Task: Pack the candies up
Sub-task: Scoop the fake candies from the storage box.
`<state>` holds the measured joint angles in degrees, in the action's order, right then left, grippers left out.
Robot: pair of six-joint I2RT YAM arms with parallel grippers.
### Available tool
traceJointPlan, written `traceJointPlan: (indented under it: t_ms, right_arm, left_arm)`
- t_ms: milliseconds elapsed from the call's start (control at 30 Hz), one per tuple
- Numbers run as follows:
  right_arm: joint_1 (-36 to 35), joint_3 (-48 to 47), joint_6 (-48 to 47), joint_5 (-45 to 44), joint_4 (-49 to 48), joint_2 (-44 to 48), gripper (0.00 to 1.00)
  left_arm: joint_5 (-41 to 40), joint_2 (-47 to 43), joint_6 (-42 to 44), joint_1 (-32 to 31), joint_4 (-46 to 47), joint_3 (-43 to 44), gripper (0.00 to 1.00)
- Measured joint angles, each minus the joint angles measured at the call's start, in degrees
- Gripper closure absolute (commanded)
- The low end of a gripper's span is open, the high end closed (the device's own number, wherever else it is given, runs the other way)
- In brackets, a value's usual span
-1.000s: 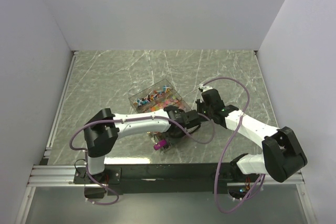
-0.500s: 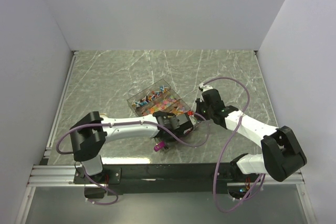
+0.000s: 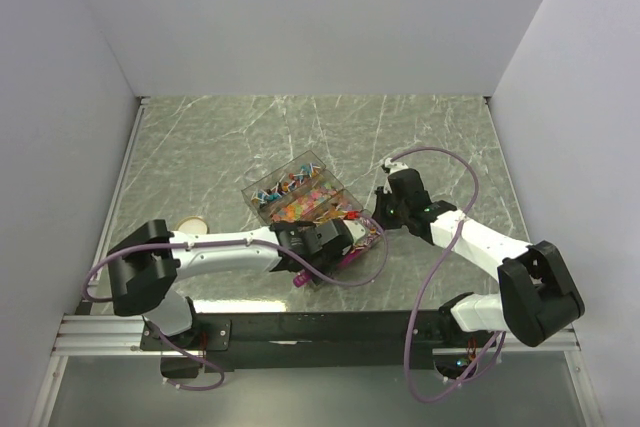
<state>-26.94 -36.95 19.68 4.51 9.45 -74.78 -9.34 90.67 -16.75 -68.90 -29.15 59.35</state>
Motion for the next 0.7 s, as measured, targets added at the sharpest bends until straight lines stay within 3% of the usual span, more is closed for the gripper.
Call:
traceJointPlan:
  t_ms: [700]
  right_arm:
    - [0.68, -1.22, -0.04, 1.16, 2.16, -0.74, 1.00]
  left_arm:
    - [-1.03, -4.87, 0.02, 0.11, 9.35, -4.15, 0.99]
